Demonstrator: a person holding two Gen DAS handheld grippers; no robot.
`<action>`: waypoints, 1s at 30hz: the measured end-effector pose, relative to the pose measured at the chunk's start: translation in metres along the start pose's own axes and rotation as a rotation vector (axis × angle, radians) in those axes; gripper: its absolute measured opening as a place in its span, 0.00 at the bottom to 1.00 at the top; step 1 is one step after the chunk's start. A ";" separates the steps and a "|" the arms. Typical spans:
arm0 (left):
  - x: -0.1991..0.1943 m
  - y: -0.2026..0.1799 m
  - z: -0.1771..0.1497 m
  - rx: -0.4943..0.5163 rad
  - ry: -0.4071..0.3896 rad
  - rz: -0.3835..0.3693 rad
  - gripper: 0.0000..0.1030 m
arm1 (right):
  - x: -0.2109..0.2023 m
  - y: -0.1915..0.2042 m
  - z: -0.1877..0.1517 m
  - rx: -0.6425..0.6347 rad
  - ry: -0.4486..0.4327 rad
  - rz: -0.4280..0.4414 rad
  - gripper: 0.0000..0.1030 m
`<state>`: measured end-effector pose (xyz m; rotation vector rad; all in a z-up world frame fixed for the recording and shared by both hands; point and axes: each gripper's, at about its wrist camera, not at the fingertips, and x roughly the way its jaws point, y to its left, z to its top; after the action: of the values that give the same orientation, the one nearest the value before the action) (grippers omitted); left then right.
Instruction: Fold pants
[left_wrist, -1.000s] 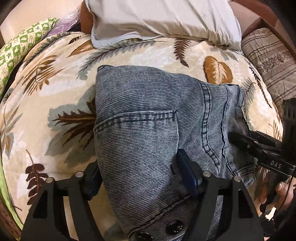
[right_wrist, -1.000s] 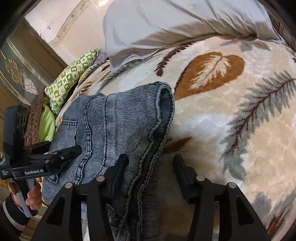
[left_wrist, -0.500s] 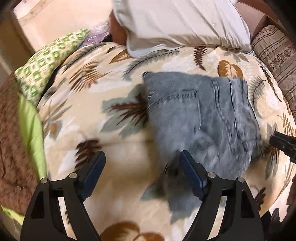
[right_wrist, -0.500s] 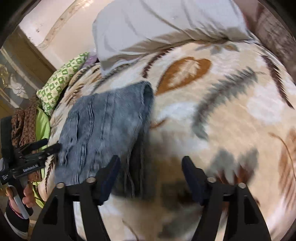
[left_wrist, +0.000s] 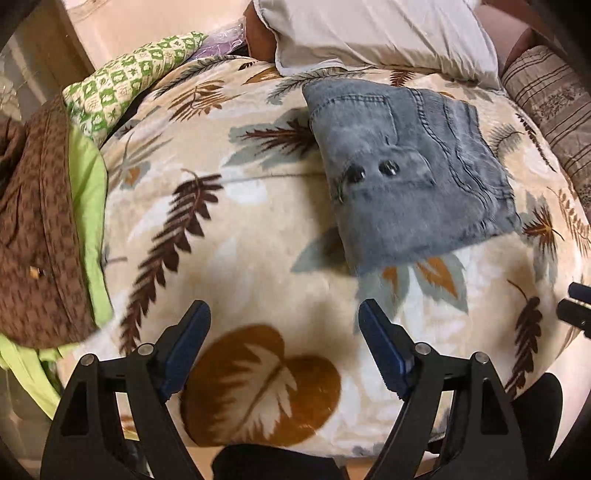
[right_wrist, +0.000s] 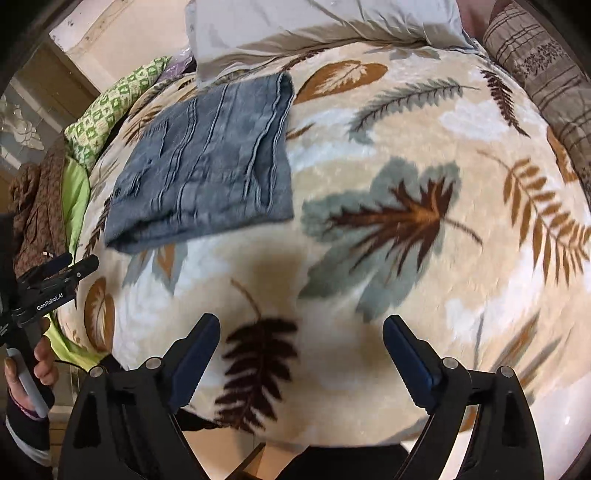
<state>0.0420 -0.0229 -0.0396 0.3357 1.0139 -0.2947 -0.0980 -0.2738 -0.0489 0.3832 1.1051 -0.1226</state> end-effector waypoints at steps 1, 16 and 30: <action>-0.002 -0.001 -0.006 0.004 -0.009 0.002 0.81 | 0.001 0.002 -0.005 -0.007 -0.002 0.003 0.88; -0.031 -0.023 -0.027 0.047 -0.059 0.019 0.81 | -0.013 0.072 -0.014 -0.228 -0.112 -0.196 0.88; -0.056 -0.036 -0.026 0.071 -0.100 -0.051 0.81 | -0.059 0.071 -0.014 -0.240 -0.232 -0.240 0.90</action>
<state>-0.0196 -0.0401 -0.0086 0.3561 0.9160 -0.3901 -0.1166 -0.2083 0.0152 0.0191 0.9200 -0.2380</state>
